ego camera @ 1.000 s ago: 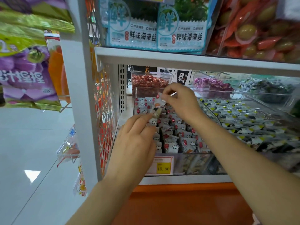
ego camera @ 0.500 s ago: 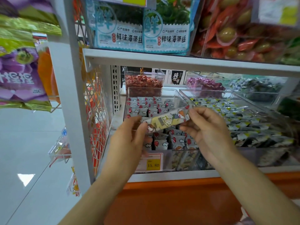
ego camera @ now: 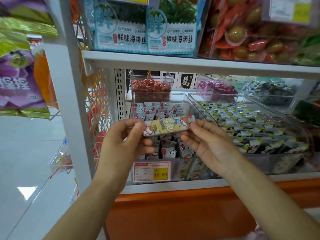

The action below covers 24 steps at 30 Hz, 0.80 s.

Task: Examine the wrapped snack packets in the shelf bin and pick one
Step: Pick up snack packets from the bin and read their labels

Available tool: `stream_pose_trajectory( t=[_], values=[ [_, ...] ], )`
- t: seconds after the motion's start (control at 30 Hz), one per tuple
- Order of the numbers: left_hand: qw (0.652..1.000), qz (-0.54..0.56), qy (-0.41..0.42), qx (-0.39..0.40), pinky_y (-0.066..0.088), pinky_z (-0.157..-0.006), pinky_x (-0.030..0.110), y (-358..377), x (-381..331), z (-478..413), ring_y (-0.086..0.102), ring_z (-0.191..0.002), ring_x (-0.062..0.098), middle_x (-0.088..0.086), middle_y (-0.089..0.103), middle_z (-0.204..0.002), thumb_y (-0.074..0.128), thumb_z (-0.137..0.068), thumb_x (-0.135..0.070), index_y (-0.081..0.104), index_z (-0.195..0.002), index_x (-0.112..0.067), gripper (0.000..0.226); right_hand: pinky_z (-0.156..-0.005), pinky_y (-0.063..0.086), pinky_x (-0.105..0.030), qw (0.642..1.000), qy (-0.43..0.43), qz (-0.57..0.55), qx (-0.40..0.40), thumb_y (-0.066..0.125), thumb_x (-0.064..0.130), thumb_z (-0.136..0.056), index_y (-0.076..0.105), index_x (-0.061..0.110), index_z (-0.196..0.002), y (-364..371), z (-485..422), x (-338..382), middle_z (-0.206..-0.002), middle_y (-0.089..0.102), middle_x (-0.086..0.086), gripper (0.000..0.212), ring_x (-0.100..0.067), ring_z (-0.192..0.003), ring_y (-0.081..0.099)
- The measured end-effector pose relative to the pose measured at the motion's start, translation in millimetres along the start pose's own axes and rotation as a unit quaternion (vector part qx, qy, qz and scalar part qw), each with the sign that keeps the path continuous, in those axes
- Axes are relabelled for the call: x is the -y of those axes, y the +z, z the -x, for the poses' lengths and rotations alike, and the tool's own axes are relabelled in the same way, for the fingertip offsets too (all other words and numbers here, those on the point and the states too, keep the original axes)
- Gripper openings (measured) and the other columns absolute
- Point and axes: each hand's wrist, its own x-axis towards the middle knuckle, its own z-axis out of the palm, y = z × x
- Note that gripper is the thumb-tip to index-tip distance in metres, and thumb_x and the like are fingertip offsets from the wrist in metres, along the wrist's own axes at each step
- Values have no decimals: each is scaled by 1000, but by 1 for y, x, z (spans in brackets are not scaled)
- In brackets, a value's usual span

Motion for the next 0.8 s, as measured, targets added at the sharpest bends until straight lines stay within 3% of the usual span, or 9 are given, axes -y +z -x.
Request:
stream_pose_trajectory(
  t=[0.1,0.23,0.37,0.5,0.6,0.7,0.8],
  values=[
    [998,59,-14,16,53,-59,17,-1,2,-3,63,-59,10,2,63,-67,52,-91,-14,63,-108,-12,20,-57,56,-23,1000,-1,-29,-4,60,0,-68,66,1,-81,0,-1,0,-72,70,-11,15,-17,-64,69],
    [996,79,-20,25,54,-64,16,-1,4,-5,66,-66,10,8,54,-81,48,-92,1,62,-114,-13,30,-58,55,-21,1000,-11,-19,-6,51,-11,-81,63,0,-85,0,-1,1,-71,71,-9,18,-15,-64,69],
    [997,69,-32,26,55,-64,18,1,3,-4,68,-67,12,12,56,-89,48,-92,1,61,-112,-11,27,-59,55,-20,998,-44,28,-18,49,-14,-84,61,1,-86,-1,-1,-1,-67,70,-4,20,-15,-62,68],
    [996,64,-61,25,56,-62,25,2,-1,-2,68,-65,19,11,66,-74,49,-94,-13,68,-92,-8,19,-64,56,-21,979,-117,165,-41,51,-11,-86,61,6,-87,-6,0,-1,-67,67,5,20,-14,-64,69],
    [997,-59,-22,42,57,-65,23,3,-2,0,71,-71,17,2,71,-75,56,-89,-27,70,-94,-15,19,-69,57,-26,961,-149,230,-40,51,-10,-88,62,10,-84,-5,1,-2,-70,68,7,23,-15,-67,70],
    [994,-101,-3,44,58,-69,24,1,-5,1,71,-75,16,-1,72,-83,59,-86,-26,67,-105,-21,21,-67,58,-34,972,-136,187,-41,48,-6,-89,65,9,-82,-3,1,-1,-80,66,-7,24,-22,-68,70],
    [992,-112,9,55,57,-69,21,1,-7,1,71,-76,13,-1,70,-87,62,-84,-21,63,-107,-29,25,-66,58,-35,976,-125,177,-21,58,9,-88,68,13,-76,-2,2,0,-94,63,-20,16,-25,-74,69]
  ],
)
